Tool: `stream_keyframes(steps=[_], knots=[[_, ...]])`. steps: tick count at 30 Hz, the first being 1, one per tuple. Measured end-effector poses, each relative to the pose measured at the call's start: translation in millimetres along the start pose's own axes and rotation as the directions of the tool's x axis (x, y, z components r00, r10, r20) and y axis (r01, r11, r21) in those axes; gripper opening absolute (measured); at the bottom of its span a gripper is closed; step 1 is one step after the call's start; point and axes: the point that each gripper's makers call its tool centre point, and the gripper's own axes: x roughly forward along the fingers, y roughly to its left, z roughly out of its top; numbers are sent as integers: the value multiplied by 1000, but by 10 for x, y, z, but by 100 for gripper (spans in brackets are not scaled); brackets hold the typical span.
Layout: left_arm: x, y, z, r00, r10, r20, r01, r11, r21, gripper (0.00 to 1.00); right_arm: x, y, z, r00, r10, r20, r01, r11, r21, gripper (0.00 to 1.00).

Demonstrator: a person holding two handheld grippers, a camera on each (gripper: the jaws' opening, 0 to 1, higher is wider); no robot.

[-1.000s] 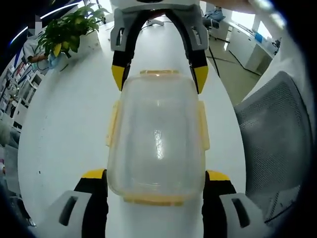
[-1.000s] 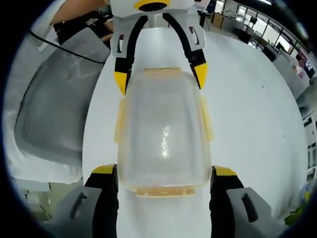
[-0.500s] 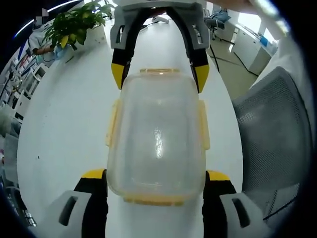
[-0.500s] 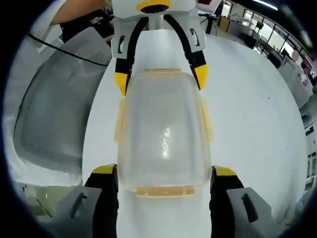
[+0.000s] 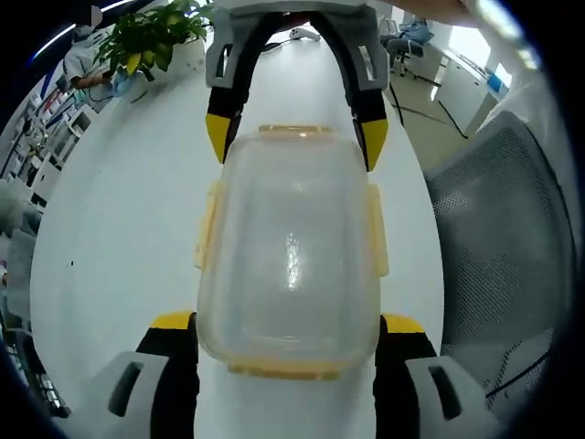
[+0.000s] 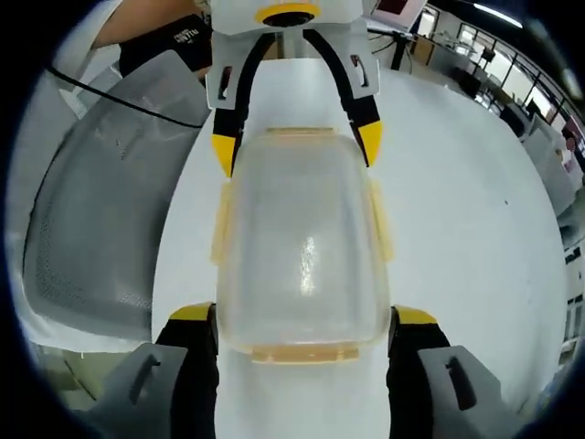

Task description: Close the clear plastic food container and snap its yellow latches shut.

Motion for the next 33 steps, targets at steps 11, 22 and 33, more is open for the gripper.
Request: stream_keyframes(steps=[11,22,33], knots=[[-81,-24,-203,1000,2,1,-2,1000,-20,77,111,38,196,1000,-4,-11,4,1000,-12,73],[-128,-37,-352,1000,-2,-9,2,1000,-13,77,183,74,324,1000,-8,-14,8,1000,-6,73],[-103,-32,-355,1000,-9,-6,9,1000,-12,78,196,70,316,1000,-3,-11,3,1000,5,73]])
